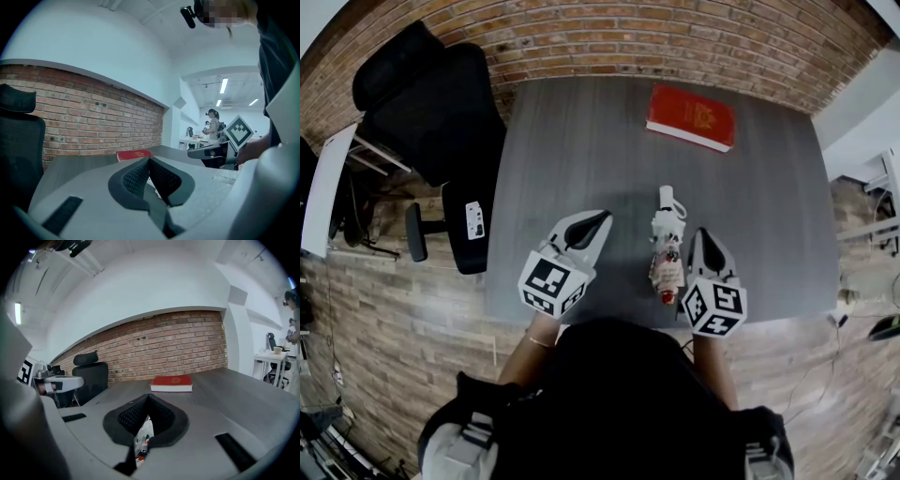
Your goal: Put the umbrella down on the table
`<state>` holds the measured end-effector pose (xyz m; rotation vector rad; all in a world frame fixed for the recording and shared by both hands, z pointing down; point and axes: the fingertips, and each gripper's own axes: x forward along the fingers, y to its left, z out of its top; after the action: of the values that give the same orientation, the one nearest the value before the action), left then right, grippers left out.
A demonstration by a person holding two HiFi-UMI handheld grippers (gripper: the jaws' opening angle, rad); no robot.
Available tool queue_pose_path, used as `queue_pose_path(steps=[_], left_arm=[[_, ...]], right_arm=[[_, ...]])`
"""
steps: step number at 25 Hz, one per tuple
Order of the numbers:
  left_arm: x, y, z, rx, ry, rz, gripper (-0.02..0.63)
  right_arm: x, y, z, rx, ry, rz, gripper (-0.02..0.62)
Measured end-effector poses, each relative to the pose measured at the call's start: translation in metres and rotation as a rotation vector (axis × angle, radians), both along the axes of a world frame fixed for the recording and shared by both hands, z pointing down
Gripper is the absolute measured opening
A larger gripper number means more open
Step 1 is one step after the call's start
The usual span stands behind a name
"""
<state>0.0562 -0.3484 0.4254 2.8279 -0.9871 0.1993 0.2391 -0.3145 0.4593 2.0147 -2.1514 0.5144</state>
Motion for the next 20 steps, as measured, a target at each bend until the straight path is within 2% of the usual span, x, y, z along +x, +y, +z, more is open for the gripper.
queue_pose_path(steps=[20], left_arm=[[-0.0037, -0.0039, 0.0056, -0.005, 0.005, -0.004, 0.002]], right_arm=[[-0.0064, -0.0046, -0.0010, -0.003, 0.003, -0.007, -0.005]])
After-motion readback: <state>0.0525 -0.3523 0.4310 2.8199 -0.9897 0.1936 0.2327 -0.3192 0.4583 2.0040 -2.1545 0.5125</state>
